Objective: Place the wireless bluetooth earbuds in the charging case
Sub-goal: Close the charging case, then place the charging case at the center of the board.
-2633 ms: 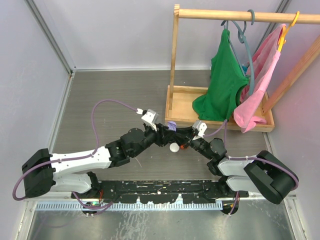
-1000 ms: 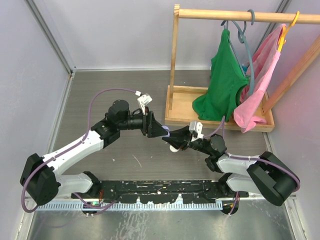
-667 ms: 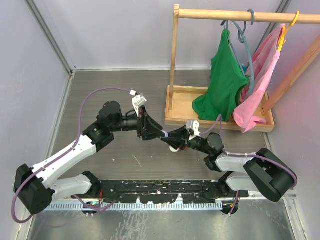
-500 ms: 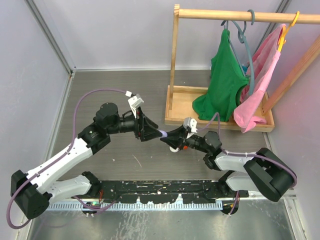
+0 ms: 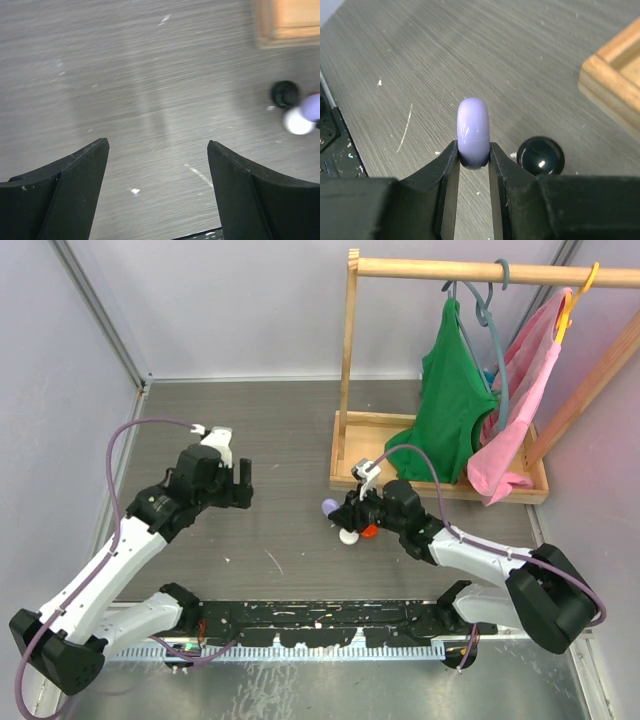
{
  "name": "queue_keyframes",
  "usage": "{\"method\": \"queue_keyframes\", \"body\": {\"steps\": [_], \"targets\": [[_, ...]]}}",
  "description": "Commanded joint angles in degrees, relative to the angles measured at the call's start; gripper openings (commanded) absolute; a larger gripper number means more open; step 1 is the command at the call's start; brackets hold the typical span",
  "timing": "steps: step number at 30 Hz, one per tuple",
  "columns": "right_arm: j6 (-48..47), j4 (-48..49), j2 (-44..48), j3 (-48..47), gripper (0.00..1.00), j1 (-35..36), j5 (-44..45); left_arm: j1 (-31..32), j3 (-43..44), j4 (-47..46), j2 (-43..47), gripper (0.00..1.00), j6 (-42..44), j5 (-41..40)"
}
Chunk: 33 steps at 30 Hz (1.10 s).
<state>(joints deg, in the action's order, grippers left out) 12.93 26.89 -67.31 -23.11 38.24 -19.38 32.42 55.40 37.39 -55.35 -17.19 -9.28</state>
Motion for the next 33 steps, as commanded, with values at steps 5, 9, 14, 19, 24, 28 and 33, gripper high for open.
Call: {"method": "queue_keyframes", "body": {"steps": [5,9,14,19,24,28,33], "targets": [[3.3,-18.78,-8.08,-8.94,0.07,0.45,2.41,-9.08,0.18,8.44,5.38,0.85,4.63,-6.76],[4.17,-20.18,-12.65,-10.82,0.09,1.29,1.19,-11.3,-2.63,5.52,8.57,0.87,4.49,-5.31],[5.05,-21.71,-17.14,-13.62,0.15,2.35,0.17,-13.2,-3.55,4.79,12.15,0.91,4.52,-5.17],[6.04,-24.07,-18.7,-14.95,0.29,2.83,2.78,-13.3,-4.33,4.3,15.65,0.95,4.44,-4.96],[5.96,-27.92,-15.5,-15.17,0.45,2.98,6.75,-13.33,-4.73,3.99,19.4,0.98,3.74,-3.72],[6.12,-30.53,-11.42,-14.98,0.58,3.22,8.71,-13.35,-4.03,4.11,22.87,0.98,2.23,-1.59],[5.41,-34.27,-1.89,-14.72,0.69,3.25,12.58,-13.34,-3.01,5.42,29.86,0.98,-0.95,-0.73]]}}
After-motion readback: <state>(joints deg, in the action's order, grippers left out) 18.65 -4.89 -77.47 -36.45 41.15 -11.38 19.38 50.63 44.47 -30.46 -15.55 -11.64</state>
